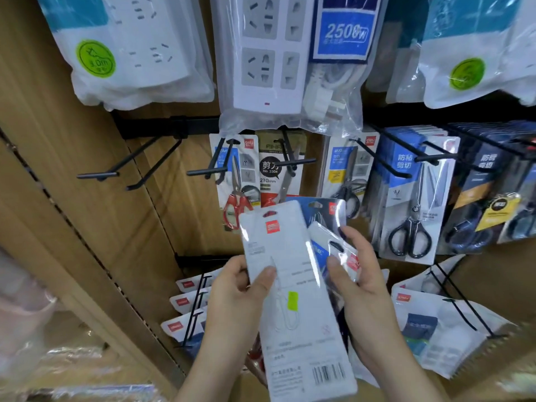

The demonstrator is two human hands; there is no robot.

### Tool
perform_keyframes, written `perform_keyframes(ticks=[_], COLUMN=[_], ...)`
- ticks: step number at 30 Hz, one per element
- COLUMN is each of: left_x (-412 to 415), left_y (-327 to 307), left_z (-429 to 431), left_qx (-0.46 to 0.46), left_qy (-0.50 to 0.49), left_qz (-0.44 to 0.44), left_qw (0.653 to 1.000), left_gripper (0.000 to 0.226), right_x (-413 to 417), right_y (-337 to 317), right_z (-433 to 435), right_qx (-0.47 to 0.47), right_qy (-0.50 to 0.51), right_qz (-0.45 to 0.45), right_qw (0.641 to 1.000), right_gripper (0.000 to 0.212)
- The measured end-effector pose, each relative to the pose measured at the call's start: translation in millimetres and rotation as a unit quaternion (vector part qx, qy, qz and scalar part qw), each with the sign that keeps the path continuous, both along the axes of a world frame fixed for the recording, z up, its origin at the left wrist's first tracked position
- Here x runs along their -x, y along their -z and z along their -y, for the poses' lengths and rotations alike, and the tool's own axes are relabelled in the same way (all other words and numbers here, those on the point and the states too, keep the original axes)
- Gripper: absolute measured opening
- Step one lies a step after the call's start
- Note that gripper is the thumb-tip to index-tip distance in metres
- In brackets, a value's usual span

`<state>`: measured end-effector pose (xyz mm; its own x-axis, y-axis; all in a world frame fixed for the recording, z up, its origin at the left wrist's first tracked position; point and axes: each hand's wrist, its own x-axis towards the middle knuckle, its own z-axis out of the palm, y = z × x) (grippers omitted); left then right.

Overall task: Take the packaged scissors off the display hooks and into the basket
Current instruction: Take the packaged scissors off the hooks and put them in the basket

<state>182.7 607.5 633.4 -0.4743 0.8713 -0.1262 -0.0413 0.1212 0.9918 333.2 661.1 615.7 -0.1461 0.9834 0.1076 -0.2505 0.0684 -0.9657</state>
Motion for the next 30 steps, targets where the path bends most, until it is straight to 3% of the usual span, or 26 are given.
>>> perform_keyframes(ticks=[4,6,8,10,12,13,16,18,19,21,23,25,27,30], left_x=[1,2,5,8,7,5,-3,-10,-13,-25,-35,-37,-24,6], left_y=[6,6,7,4,-3,1,17,22,31,37,37,30,29,25], left_z=[-3,-4,-3,6,12,6,-6,-3,2,5,3,4,4,9], left_qx=[0.018,0.004,-0.047,-0.117,-0.192,-0.199,-0.116,-0.066,-0.106,-0.177,-0.187,-0.177,-0.161,-0.049], left_qy=[-0.007,-0.029,-0.060,-0.080,-0.079,-0.057,0.064,0.173,0.140,0.112,0.105,0.130,0.124,0.071], left_qz=[0.153,0.182,0.172,0.068,-0.072,-0.152,-0.266,-0.383,-0.508,-0.592,-0.590,-0.569,-0.532,-0.473], left_qw=[0.988,0.983,0.982,0.988,0.976,0.966,0.955,0.905,0.843,0.778,0.778,0.792,0.822,0.877], left_gripper=[0.018,0.020,0.018,0.014,0.013,0.016,0.023,0.028,0.029,0.026,0.023,0.028,0.037,0.035], right_x=[-6,-8,-14,-23,-33,-35,-34,-31,-29,-24,-17,-17,-22,-30], right_y=[4,12,20,24,29,26,14,5,0,-3,-1,1,0,-6], right_z=[-1,-3,-6,-9,-15,-15,-12,-5,0,6,5,0,-4,-7], right_qx=[-0.017,-0.034,-0.037,-0.023,-0.010,0.007,0.035,0.069,0.086,0.056,0.026,0.018,0.013,0.023], right_qy=[-0.045,-0.031,0.013,0.041,0.064,0.067,0.059,0.061,0.062,0.040,0.041,0.067,0.070,0.049], right_qz=[0.039,0.090,0.143,0.159,0.165,0.159,0.109,0.054,0.044,0.074,0.088,0.113,0.128,0.096], right_qw=[0.998,0.995,0.989,0.986,0.984,0.985,0.992,0.994,0.993,0.995,0.995,0.991,0.989,0.994], right_gripper=[0.080,0.072,0.046,0.028,0.027,0.027,0.027,0.023,0.025,0.034,0.013,0.014,0.012,0.009])
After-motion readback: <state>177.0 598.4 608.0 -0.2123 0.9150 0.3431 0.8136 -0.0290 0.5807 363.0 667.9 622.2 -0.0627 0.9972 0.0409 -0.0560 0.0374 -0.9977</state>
